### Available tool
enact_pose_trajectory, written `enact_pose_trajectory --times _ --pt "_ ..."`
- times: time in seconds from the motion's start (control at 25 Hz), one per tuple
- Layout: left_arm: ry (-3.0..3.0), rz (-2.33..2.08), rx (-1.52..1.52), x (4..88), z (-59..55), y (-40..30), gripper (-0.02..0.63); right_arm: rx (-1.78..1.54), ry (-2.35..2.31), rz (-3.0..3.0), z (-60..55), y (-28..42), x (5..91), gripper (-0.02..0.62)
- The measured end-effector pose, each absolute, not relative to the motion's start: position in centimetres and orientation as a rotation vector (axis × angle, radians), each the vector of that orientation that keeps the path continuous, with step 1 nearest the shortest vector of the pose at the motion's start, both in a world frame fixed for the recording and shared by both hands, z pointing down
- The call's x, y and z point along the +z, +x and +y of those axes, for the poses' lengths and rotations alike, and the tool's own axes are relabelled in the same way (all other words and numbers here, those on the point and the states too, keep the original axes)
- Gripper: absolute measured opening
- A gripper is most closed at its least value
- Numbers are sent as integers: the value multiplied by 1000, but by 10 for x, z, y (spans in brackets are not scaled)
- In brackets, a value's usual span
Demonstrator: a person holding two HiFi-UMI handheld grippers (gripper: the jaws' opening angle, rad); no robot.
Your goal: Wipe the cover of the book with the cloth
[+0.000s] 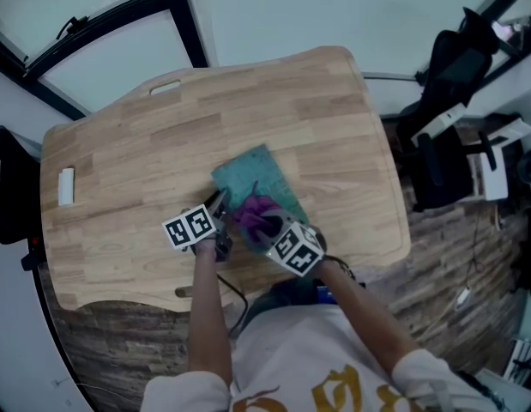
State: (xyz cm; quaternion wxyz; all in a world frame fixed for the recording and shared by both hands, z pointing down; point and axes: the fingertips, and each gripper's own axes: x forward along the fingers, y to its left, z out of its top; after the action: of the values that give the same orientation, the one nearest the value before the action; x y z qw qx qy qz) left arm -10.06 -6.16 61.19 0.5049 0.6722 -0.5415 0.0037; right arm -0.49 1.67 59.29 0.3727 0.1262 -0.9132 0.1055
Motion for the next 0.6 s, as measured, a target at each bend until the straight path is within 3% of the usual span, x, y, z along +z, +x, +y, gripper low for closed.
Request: enact_pose_trajectory --times 0.6 --pt "1640 -1292 26 613 -62 -97 110 333 535 -2307 -20 51 591 60"
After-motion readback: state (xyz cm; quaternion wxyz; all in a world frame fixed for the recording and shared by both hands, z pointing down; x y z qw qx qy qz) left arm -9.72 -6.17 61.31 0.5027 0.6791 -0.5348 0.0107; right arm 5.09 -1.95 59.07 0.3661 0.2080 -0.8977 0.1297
